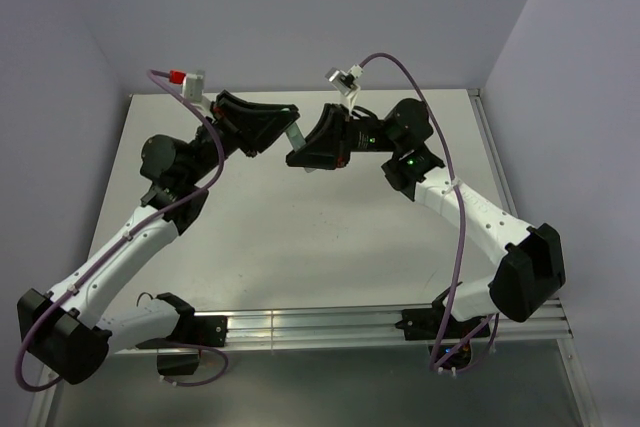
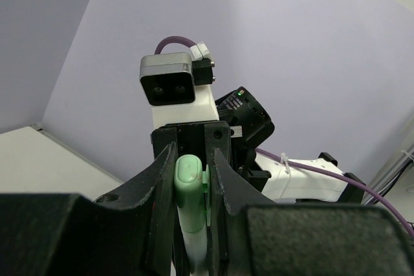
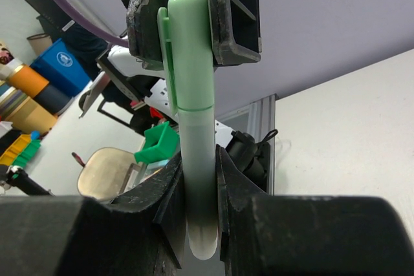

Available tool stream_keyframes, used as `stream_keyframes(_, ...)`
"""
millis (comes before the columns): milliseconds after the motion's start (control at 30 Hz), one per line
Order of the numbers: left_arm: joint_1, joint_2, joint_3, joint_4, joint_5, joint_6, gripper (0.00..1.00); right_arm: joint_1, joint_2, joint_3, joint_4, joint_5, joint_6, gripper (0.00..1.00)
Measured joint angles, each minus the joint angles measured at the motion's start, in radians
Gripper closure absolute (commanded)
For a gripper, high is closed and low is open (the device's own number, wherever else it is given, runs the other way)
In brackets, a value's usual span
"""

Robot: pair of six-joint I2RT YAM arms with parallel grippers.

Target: Insert the pens into the pen caps

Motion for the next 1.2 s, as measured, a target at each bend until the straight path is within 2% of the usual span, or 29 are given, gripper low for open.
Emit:
stream_keyframes(700, -0.081, -0.042, -0.017, -0.032, -0.138, 0.099, 1.0, -0.014, 0.013, 0.043, 0.0, -0.071, 0.038, 1.0)
stream_keyframes(1200, -0.106, -0.055, -0.058, -0.016, -0.202, 0.1, 1.0, -0.029, 0.014, 0.044, -0.033, -0.101, 0.051, 1.0)
